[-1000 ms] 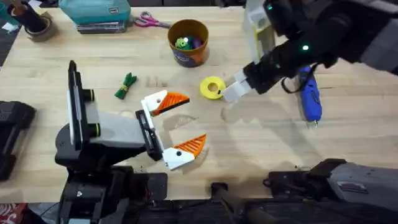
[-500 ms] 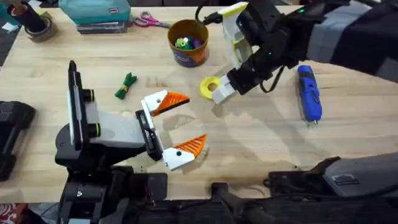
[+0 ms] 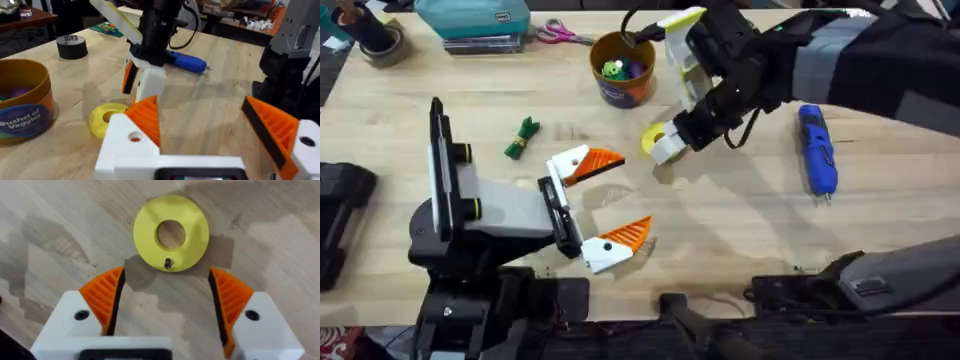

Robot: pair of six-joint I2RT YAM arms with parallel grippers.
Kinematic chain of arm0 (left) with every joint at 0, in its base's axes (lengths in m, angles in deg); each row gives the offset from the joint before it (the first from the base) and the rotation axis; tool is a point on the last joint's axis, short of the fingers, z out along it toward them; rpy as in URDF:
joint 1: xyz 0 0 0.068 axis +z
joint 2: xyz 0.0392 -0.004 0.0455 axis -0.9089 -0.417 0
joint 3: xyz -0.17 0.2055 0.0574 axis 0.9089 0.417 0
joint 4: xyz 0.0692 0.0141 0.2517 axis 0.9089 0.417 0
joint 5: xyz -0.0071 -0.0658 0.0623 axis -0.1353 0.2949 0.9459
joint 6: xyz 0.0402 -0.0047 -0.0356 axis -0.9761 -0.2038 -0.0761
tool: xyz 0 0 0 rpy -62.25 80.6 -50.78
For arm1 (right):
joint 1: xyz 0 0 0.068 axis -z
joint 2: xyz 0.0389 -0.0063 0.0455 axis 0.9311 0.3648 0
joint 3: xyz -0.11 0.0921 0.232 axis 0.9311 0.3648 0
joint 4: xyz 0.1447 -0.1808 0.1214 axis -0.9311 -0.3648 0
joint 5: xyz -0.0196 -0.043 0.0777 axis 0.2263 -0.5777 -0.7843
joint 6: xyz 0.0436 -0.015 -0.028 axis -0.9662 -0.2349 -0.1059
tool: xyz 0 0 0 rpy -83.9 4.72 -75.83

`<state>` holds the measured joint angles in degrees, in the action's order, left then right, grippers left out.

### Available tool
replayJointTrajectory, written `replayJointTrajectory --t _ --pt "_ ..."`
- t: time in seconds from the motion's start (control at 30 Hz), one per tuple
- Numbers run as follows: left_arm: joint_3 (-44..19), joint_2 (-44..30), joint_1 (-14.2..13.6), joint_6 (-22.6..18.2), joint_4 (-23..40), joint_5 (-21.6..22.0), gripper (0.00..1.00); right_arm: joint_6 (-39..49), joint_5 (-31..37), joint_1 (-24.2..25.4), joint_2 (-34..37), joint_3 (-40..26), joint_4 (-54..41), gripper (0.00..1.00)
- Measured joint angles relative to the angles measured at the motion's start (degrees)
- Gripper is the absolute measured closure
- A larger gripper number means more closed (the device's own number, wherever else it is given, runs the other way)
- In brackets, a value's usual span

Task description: Pick up the gripper from the table and insert it into the empty holder that is missing its gripper. Then pick up a screw, insert it into the mounting hole, and use the screwdriver to tighten it. Finally, clean up the table by picking up the vegetable and placing it into the bucket.

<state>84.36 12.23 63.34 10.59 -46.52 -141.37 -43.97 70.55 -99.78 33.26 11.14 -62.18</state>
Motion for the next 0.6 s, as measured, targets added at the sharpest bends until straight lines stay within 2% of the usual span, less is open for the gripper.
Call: replayJointTrajectory --t 0.13,0.6 --pt "0.0 0.0 0.0 0.0 0.0 0.0 0.015 -0.13 0.02 -0.07 0.0 0.0 1.08 0.078" --pt "0.0 0.0 0.0 0.0 0.0 0.0 0.015 -0.17 0.48 -0.59 3.13 0.02 2.6 0.329"
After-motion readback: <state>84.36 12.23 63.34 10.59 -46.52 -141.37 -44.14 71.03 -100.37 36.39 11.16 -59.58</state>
